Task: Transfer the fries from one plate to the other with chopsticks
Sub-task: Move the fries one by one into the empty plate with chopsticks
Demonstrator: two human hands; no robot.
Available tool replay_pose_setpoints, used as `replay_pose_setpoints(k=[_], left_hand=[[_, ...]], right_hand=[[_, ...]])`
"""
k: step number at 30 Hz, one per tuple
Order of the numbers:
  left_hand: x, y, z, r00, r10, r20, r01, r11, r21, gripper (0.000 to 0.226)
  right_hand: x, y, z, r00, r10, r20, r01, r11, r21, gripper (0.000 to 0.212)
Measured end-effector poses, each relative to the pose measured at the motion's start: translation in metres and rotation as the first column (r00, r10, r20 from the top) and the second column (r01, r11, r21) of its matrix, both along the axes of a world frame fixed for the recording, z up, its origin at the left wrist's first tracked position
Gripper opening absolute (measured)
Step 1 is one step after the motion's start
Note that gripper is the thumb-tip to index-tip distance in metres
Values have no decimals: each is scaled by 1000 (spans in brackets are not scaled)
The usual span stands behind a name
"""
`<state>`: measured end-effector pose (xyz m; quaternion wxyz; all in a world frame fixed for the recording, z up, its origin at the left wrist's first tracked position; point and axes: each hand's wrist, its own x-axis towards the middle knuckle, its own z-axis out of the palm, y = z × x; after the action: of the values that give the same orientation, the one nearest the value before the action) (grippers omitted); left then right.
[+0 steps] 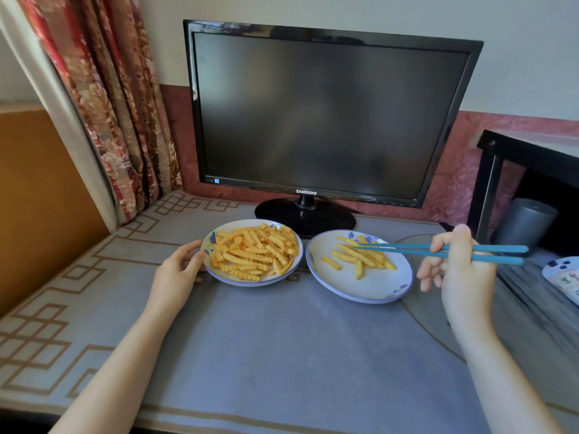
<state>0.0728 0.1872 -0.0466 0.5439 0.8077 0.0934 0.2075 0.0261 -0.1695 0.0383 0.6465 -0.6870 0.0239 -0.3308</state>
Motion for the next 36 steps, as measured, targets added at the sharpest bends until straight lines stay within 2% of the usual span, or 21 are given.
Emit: replay_pose_setpoints(k=[4, 9, 15, 23, 36], left_hand=[[-1, -2, 2, 1000, 3, 8, -3, 1000, -10, 30], [-1, -3, 3, 1000, 2, 6, -2, 1000, -14, 30], [-2, -3, 3, 1000, -1, 11, 1, 1000, -8, 30], [-3, -3, 5, 1000, 5, 11, -5, 1000, -4, 30], [-2, -3, 4, 1000, 1, 14, -1, 1000, -14, 30]], right_hand=[[6, 3, -10, 999, 28, -36, -30, 998, -50, 42], [9, 15, -3, 998, 66, 8, -66, 997, -43, 41], [8, 49, 8, 976, 218, 21, -218, 976, -14, 43], [7, 75, 0, 923, 378, -69, -380, 925, -23, 44], [7, 83, -8, 927, 369, -68, -372, 927, -44, 45]])
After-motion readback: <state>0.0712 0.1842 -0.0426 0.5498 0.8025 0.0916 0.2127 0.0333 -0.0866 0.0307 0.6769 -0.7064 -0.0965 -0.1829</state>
